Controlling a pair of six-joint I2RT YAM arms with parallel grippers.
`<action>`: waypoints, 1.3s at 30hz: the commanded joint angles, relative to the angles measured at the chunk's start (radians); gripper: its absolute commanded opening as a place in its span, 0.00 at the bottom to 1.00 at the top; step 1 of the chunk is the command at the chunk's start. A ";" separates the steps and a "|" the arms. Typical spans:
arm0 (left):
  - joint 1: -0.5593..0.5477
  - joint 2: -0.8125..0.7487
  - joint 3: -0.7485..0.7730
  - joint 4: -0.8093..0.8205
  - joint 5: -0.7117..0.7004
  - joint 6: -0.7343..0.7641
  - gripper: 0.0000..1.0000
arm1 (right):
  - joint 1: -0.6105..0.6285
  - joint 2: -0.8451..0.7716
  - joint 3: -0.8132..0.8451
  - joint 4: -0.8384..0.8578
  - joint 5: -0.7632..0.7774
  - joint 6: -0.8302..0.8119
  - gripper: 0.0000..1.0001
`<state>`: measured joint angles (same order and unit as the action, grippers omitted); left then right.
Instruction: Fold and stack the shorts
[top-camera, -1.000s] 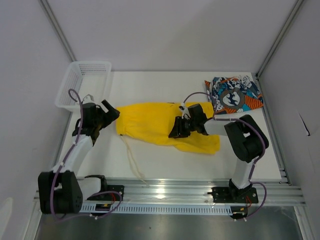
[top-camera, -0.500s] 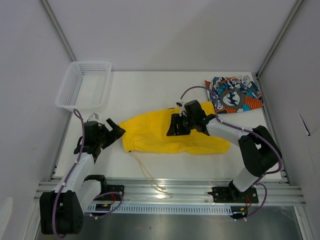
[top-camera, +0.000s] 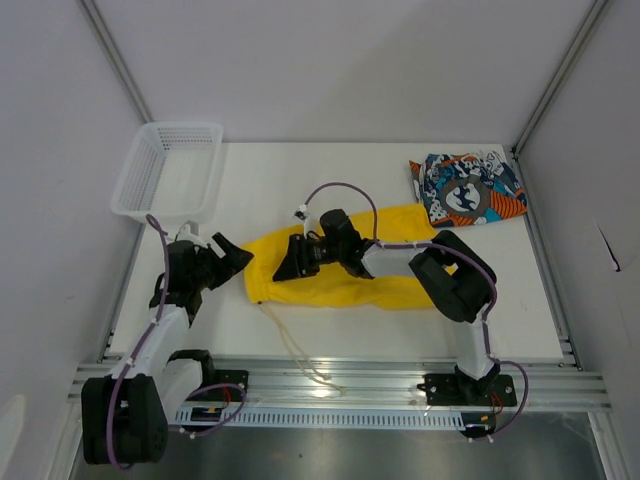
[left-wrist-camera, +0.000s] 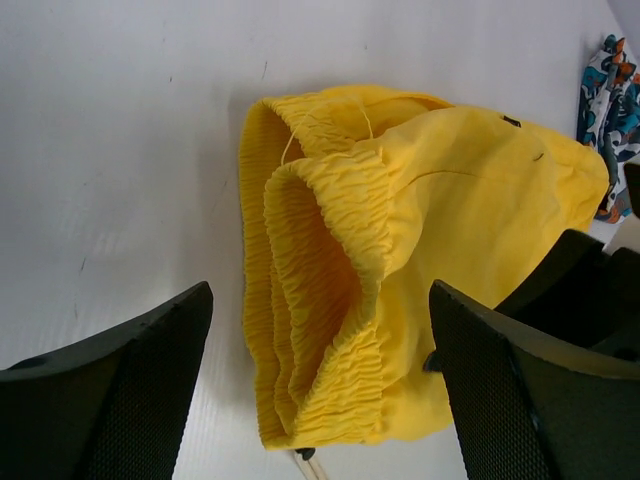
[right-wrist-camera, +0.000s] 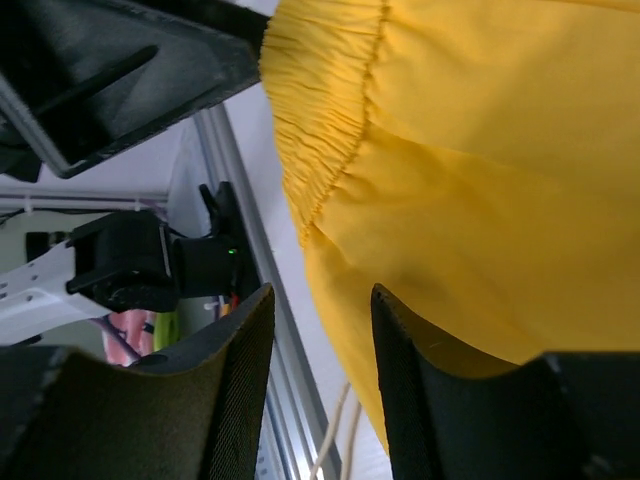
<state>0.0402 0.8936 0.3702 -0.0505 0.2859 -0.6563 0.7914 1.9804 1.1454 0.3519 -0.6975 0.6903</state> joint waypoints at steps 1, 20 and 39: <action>0.020 0.060 0.035 0.116 0.050 -0.032 0.88 | 0.025 0.067 0.056 0.315 -0.108 0.142 0.45; 0.026 0.310 0.076 0.320 0.145 -0.101 0.31 | 0.092 0.235 0.174 0.443 -0.117 0.276 0.05; 0.023 0.223 0.072 0.449 0.219 -0.155 0.13 | 0.086 0.222 0.188 0.404 -0.023 0.221 0.00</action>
<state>0.0555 1.1587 0.4286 0.3061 0.4686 -0.7860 0.8787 2.2181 1.2945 0.7296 -0.7471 0.9409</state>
